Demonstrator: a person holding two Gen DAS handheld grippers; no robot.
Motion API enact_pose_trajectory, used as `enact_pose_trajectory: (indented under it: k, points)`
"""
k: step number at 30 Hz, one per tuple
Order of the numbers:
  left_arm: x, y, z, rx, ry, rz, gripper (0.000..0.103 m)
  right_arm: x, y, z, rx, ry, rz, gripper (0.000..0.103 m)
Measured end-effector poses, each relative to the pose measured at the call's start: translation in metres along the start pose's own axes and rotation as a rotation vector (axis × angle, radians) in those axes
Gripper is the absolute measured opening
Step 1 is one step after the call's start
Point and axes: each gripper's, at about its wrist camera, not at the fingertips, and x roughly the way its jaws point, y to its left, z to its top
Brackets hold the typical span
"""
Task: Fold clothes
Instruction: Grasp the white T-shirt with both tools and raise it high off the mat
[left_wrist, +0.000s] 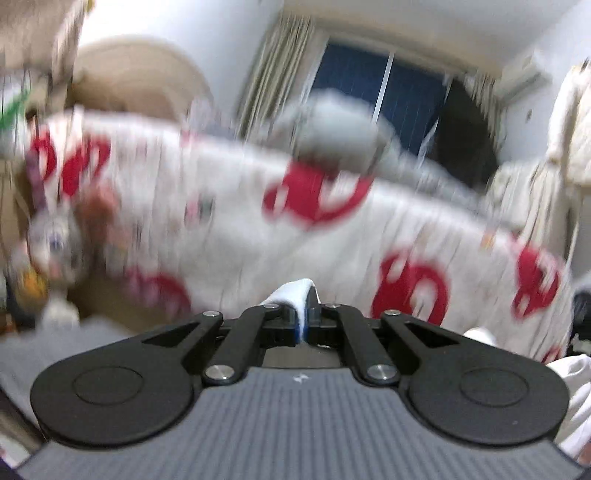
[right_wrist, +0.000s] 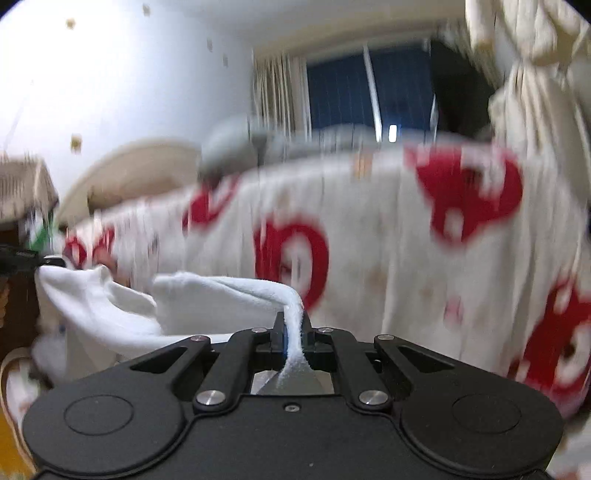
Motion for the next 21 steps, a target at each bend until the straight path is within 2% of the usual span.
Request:
enact_pose_trajectory:
  k: [3,6,9,13,17,19,21]
  points:
    - [-0.048,-0.025,0.049,0.066,-0.155,0.007,0.001,-0.032,0.009,0.045,-0.033,-0.107,0.004,0.005]
    - [-0.101,-0.056,0.079,0.169,-0.294,0.032,0.001,-0.067,0.025,0.079,-0.085,-0.206,-0.008,0.005]
    - [-0.142,-0.084,0.101,0.250,-0.371,0.046,0.001,-0.097,0.036,0.102,-0.124,-0.280,-0.031,0.005]
    - [-0.172,-0.097,0.110,0.234,-0.380,0.047,0.001,-0.123,0.040,0.115,-0.171,-0.326,-0.062,0.004]
    - [-0.181,-0.093,0.090,0.195,-0.372,0.071,0.001,-0.137,0.039,0.113,-0.196,-0.327,-0.043,0.004]
    - [-0.180,-0.089,0.080,0.190,-0.349,0.091,0.001,-0.140,0.038,0.111,-0.207,-0.305,-0.024,0.004]
    - [-0.164,-0.082,0.068,0.174,-0.286,0.104,0.001,-0.136,0.037,0.107,-0.220,-0.270,-0.007,0.004]
